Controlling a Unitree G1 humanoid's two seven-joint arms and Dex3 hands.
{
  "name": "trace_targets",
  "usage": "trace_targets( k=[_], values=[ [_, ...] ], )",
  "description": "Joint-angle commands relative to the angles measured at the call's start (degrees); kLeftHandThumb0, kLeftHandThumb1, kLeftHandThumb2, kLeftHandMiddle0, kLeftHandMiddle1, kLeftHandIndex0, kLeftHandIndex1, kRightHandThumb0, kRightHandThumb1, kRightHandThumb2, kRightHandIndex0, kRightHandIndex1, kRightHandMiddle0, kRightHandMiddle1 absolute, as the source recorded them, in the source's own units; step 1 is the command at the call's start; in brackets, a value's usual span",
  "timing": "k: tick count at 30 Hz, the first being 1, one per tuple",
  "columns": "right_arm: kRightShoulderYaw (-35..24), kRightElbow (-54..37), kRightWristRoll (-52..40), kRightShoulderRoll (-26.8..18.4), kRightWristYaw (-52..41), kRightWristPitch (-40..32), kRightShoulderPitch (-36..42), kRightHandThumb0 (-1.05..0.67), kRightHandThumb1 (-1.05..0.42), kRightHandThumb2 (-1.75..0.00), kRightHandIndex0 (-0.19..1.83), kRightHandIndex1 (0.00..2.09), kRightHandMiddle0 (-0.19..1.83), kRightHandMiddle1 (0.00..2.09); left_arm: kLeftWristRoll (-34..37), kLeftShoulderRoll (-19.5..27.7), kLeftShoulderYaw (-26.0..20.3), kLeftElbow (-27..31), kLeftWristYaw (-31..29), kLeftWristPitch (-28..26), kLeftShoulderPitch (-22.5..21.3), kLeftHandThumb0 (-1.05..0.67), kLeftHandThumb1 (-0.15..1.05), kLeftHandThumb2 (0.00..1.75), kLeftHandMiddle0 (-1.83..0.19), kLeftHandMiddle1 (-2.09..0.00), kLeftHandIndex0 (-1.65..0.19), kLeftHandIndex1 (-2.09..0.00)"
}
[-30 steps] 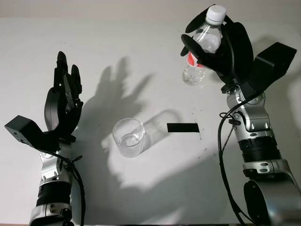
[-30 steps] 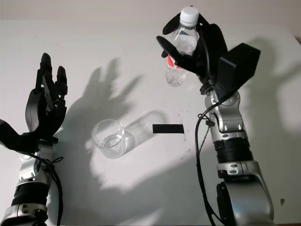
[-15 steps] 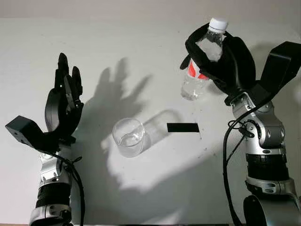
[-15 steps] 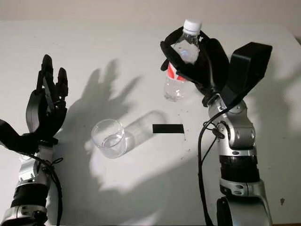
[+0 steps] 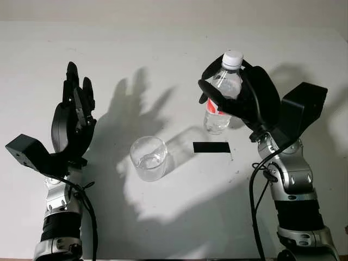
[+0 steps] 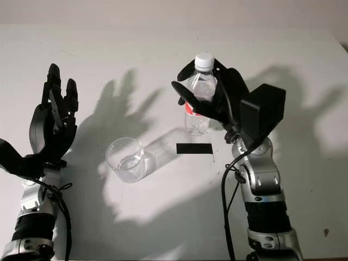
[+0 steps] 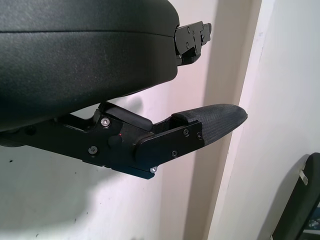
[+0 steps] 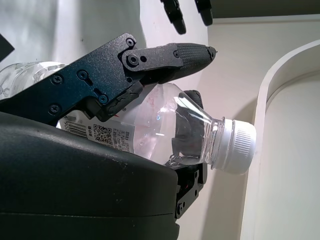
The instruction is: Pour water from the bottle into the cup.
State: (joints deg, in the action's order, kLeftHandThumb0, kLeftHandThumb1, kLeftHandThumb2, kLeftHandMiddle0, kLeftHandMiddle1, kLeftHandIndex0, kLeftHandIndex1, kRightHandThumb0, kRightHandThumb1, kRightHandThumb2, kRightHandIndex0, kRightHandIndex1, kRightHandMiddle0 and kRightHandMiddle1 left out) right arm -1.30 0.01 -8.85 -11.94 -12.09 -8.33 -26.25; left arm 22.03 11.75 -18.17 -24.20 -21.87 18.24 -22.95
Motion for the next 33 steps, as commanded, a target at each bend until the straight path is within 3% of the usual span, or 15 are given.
trace_targets(
  k=[1, 20, 33],
  values=[
    [-0.5, 0.1, -0.65, 0.84, -0.56, 1.36, 1.07, -0.37, -1.05, -0.58, 1.29, 2.09, 0.91, 2.09, 0.09, 0.27, -0.29, 0.45, -0.13, 0.22, 0.82, -0.7, 1.05, 0.71, 0.19, 0.0, 0.19, 0.0],
    [-1.3, -1.59, 0.18, 3.01, 2.38, 1.28, 5.28, -0.41, -1.05, -0.53, 1.34, 2.09, 0.98, 2.09, 0.3, 0.57, -0.69, -0.78, -1.25, 0.51, -0.08, -0.7, 1.05, 0.72, 0.19, 0.0, 0.19, 0.0],
    [-1.51, 0.65, 1.57, 3.5, 2.95, 2.69, 5.46, -0.42, -1.05, -0.54, 1.27, 2.09, 0.89, 2.09, 0.1, 0.72, -0.72, -1.25, -1.21, 0.86, -0.14, -0.7, 1.05, 0.71, 0.19, 0.0, 0.19, 0.0]
  ],
)
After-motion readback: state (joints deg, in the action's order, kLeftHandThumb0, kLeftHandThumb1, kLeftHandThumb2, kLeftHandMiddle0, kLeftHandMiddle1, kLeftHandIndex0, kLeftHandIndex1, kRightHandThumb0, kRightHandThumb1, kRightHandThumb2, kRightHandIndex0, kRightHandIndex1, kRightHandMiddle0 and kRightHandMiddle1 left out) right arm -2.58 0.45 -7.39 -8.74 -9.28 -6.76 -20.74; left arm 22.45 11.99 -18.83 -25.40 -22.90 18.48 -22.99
